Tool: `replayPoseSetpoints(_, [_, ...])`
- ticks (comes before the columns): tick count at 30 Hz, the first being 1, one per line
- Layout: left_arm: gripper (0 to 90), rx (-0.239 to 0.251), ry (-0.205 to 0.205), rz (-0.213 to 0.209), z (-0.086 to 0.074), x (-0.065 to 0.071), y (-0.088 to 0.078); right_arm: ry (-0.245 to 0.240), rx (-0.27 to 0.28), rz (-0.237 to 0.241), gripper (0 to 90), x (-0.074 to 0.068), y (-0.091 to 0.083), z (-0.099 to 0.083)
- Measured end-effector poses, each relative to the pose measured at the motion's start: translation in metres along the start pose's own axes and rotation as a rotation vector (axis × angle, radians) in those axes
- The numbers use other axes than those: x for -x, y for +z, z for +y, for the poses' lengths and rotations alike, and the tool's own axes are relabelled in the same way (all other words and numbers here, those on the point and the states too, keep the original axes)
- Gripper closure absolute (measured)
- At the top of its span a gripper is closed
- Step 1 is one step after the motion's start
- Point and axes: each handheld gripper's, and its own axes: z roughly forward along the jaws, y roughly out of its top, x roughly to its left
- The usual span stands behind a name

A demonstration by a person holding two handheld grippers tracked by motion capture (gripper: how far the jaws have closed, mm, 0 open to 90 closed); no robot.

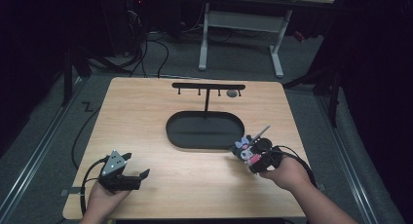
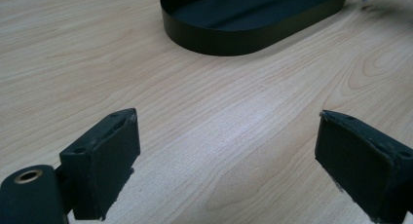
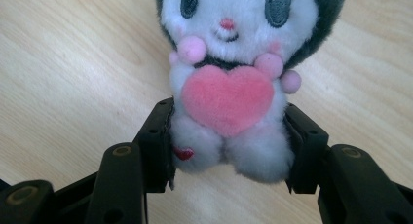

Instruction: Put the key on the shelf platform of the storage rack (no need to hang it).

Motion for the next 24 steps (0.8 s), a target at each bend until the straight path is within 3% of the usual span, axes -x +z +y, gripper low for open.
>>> replayPoseSetpoints(24, [9.8,-0.006,-0.002,0.004,-0.001,-0.003,-0.001,-0.033,0.058,-0.02,47.6,0.001,-0.011,0.07])
